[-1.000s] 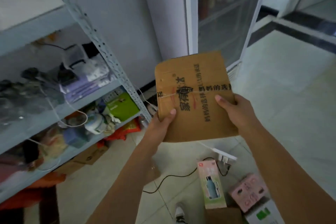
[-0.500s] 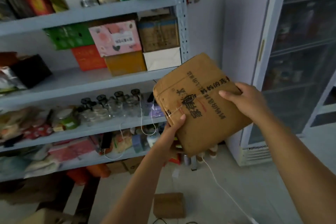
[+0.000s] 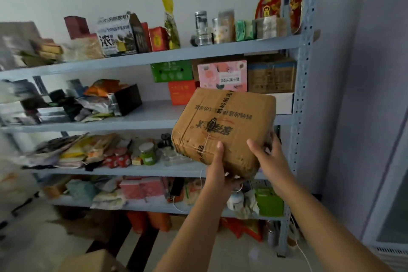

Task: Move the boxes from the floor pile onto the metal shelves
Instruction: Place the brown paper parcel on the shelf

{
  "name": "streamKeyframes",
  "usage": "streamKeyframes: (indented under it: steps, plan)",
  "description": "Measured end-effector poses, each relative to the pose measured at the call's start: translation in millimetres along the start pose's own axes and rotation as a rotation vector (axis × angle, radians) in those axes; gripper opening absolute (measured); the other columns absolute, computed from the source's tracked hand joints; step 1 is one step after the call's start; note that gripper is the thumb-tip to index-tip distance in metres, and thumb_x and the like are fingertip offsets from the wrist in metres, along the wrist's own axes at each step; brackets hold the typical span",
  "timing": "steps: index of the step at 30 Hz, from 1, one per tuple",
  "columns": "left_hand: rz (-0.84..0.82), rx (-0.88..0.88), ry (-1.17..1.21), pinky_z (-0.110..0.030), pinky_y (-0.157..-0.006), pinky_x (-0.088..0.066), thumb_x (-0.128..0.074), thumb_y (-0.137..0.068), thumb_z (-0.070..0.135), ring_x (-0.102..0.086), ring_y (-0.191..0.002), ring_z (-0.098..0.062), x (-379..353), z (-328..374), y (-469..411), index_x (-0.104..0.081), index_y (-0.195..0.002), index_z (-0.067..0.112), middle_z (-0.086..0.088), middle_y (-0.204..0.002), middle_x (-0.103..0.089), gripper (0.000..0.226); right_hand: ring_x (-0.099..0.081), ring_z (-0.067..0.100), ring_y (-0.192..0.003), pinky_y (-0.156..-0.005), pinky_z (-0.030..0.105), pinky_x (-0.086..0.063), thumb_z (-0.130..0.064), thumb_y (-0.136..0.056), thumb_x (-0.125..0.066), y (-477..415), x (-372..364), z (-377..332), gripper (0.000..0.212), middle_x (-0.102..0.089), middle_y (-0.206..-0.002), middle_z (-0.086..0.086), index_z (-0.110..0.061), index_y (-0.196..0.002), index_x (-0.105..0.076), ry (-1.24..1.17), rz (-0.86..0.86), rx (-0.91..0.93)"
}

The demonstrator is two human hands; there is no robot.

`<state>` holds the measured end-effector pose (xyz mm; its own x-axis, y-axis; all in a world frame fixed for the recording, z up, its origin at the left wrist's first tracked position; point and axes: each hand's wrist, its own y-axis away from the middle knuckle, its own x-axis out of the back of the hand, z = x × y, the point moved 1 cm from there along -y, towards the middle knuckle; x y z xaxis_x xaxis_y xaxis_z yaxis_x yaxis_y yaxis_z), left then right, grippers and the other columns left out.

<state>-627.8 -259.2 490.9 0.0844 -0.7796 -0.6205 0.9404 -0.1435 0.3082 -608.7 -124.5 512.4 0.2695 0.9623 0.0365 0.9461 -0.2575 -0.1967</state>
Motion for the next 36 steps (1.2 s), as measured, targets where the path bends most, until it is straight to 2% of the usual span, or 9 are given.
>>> streamKeyframes:
  steps: [6, 11, 17, 20, 24, 26, 28, 31, 36]
  plan:
    - [-0.031, -0.082, 0.016, -0.059, -0.088, -0.055, -0.070, -0.075, 0.064, -0.061, -0.114, -0.037, 50.1, 68.9, -34.8, -0.041, -0.143, 0.022, -0.015, -0.131, -0.059, 0.085, -0.055, 0.018, -0.119, -0.084, 0.031, -0.054, -0.052, -0.084, -0.068, -27.1, -97.6, -10.0, 0.084, -0.046, -0.145, -0.005, -0.038, -0.151, -0.021, -0.067, -0.054, -0.041]
    - [-0.072, -0.084, 0.014, -0.060, -0.096, -0.050, -0.069, -0.079, 0.059, -0.060, -0.115, -0.037, 88.3, 121.9, -63.4, -0.046, -0.135, 0.018, -0.018, -0.131, -0.059, 0.073, -0.056, 0.022, -0.121, -0.097, 0.047, -0.052, -0.056, -0.079, -0.071, -58.7, -165.1, -11.5, 0.088, -0.048, -0.144, -0.005, -0.045, -0.150, -0.019, -0.092, -0.067, -0.060]
    - [-0.116, -0.033, -0.023, -0.052, -0.108, -0.043, -0.061, -0.088, 0.056, -0.059, -0.115, -0.028, 125.1, 158.3, -93.0, -0.057, -0.109, 0.024, -0.011, -0.123, -0.062, 0.039, -0.058, 0.016, -0.118, -0.099, 0.046, -0.051, -0.046, -0.080, -0.074, -99.1, -214.0, -14.8, 0.082, -0.054, -0.133, -0.011, -0.047, -0.148, -0.027, -0.082, -0.101, -0.035]
    - [-0.047, -0.094, -0.087, -0.051, -0.109, -0.042, -0.066, -0.085, 0.052, -0.057, -0.117, -0.026, 147.5, 174.4, -116.5, -0.050, -0.128, 0.022, -0.006, -0.126, -0.058, 0.055, -0.056, 0.016, -0.118, -0.099, 0.043, -0.050, -0.048, -0.080, -0.074, -124.1, -230.8, -9.6, 0.084, -0.052, -0.134, -0.011, -0.046, -0.149, -0.026, -0.057, -0.093, -0.034]
    - [0.205, -0.365, -0.307, -0.050, -0.116, -0.033, -0.090, -0.056, 0.054, -0.039, -0.140, -0.026, 203.8, 208.0, -145.3, -0.008, -0.154, 0.037, -0.003, -0.157, -0.032, 0.129, -0.059, 0.012, -0.105, -0.089, 0.034, -0.051, -0.035, -0.088, -0.070, -155.7, -239.9, -6.4, 0.076, -0.055, -0.125, -0.010, -0.040, -0.151, -0.027, -0.123, -0.114, -0.061]
    - [0.252, -0.488, -0.476, -0.047, -0.117, -0.029, -0.087, -0.069, 0.040, -0.031, -0.145, -0.025, 225.1, 230.1, -152.7, 0.003, -0.154, 0.037, -0.004, -0.160, -0.023, 0.124, -0.060, 0.015, -0.111, -0.098, 0.041, -0.051, -0.038, -0.087, -0.070, -173.9, -242.4, -6.5, 0.074, -0.057, -0.132, -0.008, -0.041, -0.149, -0.031, -0.131, -0.155, -0.077]
    - [0.204, -0.583, -0.608, -0.039, -0.110, -0.038, -0.083, -0.076, 0.028, -0.040, -0.138, -0.022, 236.9, 254.7, -160.5, -0.008, -0.155, 0.029, -0.003, -0.153, -0.034, 0.109, -0.059, 0.016, -0.115, -0.102, 0.044, -0.049, -0.039, -0.088, -0.069, -193.1, -247.2, -6.3, 0.069, -0.057, -0.135, -0.007, -0.041, -0.148, -0.035, -0.132, -0.209, -0.076]
    - [0.192, -0.634, -0.712, -0.036, -0.099, -0.048, -0.088, -0.067, 0.040, -0.055, -0.125, -0.021, 246.4, 283.5, -171.1, -0.032, -0.148, 0.023, -0.002, -0.137, -0.054, 0.100, -0.058, 0.017, -0.116, -0.102, 0.042, -0.048, -0.040, -0.090, -0.066, -213.1, -260.8, -3.1, 0.068, -0.056, -0.132, -0.007, -0.039, -0.149, -0.032, -0.142, -0.272, -0.070]
    - [0.269, -0.636, -0.731, -0.036, -0.094, -0.051, -0.083, -0.065, 0.038, -0.058, -0.119, -0.023, 258.8, 301.6, -189.7, -0.031, -0.146, 0.021, -0.004, -0.131, -0.056, 0.098, -0.058, 0.013, -0.120, -0.107, 0.045, -0.044, -0.064, -0.070, -0.076, -233.2, -286.5, 9.6, 0.095, -0.057, -0.136, -0.011, -0.044, -0.149, -0.027, -0.125, -0.390, -0.088]
